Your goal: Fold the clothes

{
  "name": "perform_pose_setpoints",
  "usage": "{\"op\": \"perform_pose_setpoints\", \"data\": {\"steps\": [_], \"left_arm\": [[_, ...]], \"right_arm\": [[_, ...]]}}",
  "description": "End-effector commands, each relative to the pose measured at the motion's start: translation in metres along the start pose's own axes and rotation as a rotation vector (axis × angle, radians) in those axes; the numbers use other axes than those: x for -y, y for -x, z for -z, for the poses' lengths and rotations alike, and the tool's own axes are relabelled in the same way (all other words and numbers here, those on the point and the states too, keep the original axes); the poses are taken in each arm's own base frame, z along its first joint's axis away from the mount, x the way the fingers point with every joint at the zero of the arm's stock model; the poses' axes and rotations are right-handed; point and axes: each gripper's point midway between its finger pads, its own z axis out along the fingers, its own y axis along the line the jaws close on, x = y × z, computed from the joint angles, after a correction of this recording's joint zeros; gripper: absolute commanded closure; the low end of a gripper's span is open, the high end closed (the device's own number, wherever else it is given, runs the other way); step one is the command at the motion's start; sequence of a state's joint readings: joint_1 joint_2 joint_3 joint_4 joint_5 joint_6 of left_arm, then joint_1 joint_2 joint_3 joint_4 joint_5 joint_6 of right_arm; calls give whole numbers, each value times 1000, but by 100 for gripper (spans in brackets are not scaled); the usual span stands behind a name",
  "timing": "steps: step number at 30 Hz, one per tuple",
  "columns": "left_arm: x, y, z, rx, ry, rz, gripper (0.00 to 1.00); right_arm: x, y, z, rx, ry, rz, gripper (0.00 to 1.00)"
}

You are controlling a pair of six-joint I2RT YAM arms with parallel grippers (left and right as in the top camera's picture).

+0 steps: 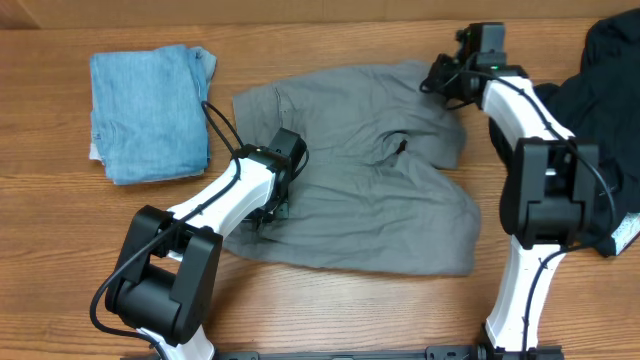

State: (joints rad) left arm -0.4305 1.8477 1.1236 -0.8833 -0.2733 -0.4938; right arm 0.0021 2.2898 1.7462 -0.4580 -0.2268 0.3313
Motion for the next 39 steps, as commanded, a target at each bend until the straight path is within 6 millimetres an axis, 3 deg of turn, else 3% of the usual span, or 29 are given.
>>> {"op": "perform_pose_setpoints", "data": {"steps": [1,8,23,27,31,35,39], "left_arm": [[-1,3,7,18,-15,-8,96],[0,4,7,21,-21,-7,96],[0,6,9,24,-21,-7,96],[0,7,10,26,-23,-6,96],[0,5,10,19,-19,-8,96],[-1,5,10,20,-19,-8,96],[-1,4,10,15,-17,-8,96]], "right_arm": [[27,-10,-15,-19,-94,-5,96],[68,-22,-31,-18,-272,-48,96],[128,-8,-14,63,-429,-279,96],[121,-8,-17,54,-391,-276,96],[102,4,-16,45,-306,-238,96],[80,38,13,71,-289,-216,96],[47,82,70,121,-265,-201,96]]}}
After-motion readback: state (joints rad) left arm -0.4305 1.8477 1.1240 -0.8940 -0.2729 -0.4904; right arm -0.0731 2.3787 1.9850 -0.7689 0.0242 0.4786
